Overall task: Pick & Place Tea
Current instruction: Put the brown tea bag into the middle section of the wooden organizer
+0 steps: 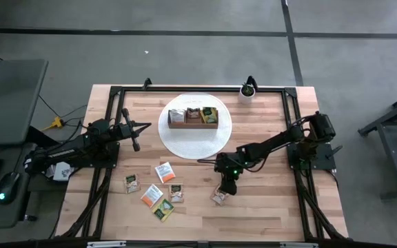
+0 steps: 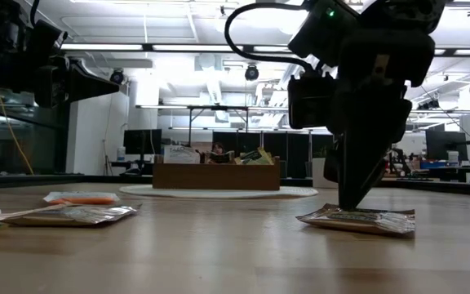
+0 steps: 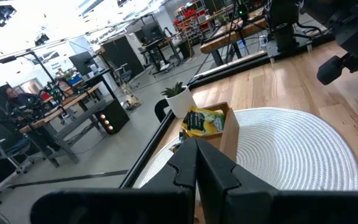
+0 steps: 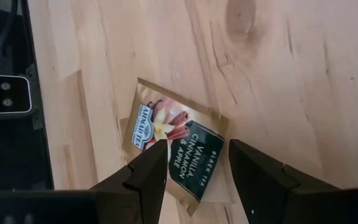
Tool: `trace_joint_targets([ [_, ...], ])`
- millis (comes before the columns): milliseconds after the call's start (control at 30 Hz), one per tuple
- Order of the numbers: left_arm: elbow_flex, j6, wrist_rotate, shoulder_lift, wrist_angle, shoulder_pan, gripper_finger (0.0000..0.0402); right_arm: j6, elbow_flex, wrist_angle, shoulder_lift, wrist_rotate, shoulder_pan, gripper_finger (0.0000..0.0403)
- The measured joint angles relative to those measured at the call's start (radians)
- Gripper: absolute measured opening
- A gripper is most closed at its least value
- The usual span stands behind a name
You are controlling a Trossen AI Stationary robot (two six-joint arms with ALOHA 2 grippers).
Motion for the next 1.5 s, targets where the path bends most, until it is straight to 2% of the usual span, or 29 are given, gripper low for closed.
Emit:
trace_joint_targets([
  [967,0.000,0.000,0.000,0.000,0.000,0.000,0.0001,0.034,0.002,0.044,0.044,0.073,0.026,0.0163],
  [1100,0.000,0.000,0.000,0.000,0.000,0.000,0.0001,0.043,0.002,0.037,0.045,0.094,0.027,0.0138],
  [1500,0.000,0.000,0.000,0.000,0.000,0.000,0.0001,0.061,0.000,0.031,0.047,0.134,0.027,0.0026],
])
